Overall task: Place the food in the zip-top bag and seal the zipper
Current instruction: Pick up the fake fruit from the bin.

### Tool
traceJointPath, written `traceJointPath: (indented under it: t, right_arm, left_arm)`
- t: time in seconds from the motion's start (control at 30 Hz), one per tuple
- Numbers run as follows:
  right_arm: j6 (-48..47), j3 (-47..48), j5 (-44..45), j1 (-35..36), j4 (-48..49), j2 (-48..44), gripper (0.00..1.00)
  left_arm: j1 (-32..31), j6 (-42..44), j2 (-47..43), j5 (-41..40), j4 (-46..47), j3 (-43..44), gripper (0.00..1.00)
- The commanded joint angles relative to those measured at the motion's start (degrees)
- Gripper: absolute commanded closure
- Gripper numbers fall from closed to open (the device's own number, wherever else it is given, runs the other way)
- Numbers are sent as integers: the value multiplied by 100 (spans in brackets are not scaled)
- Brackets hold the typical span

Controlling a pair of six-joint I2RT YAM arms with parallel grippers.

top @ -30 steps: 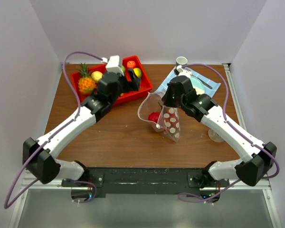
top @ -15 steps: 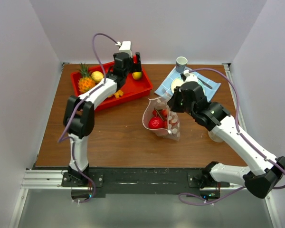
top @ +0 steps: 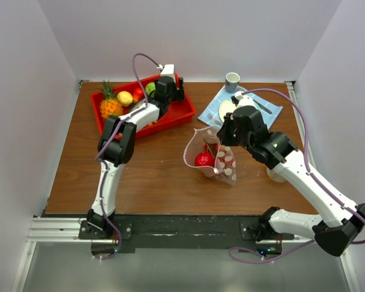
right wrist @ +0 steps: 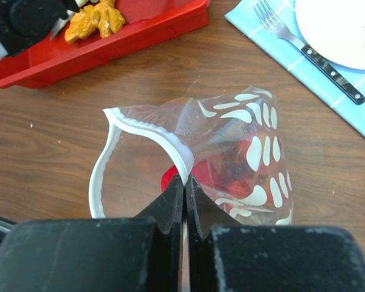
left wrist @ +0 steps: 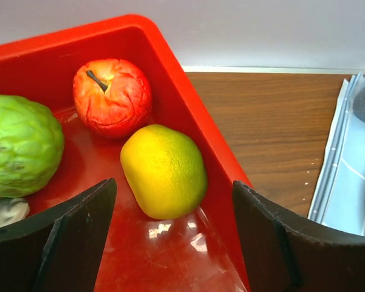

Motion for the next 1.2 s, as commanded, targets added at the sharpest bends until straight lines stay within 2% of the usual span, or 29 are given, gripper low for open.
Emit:
traceJointPath:
  t: [0.0, 0.63, 0.7, 0.77, 0.83, 0.87, 1.03, 1.17]
  right_arm:
    - [-146, 131, -64, -18, 198, -79, 100]
    - [-146, 0, -161, -18, 417, 123, 100]
    - [-146, -9, -161, -18, 435, 132, 100]
    - [-154, -18, -126, -18, 452, 150, 100]
    - [-145, -36, -117, -18, 461, 159, 100]
    - [-145, -44, -117, -10, 479, 167, 100]
    - [-128, -71, -55, -18, 488, 211, 100]
    - [-93, -71, -3, -18, 540, 255, 100]
  left_arm:
    - [28, -119, 153, -155, 430, 331, 19]
    - [37, -215, 830, -497, 711, 709, 22]
    - [37, -216, 804, -506, 798, 666, 32]
    - [37, -198, 743, -533, 852, 569, 48]
    - [37, -154, 567, -550, 1053, 420, 57]
    - [37, -137, 497, -568, 1097, 254, 66]
    - [37, -171, -250, -489, 1352, -458, 82]
    - [28, -215, -1014, -410, 1563, -1415, 85]
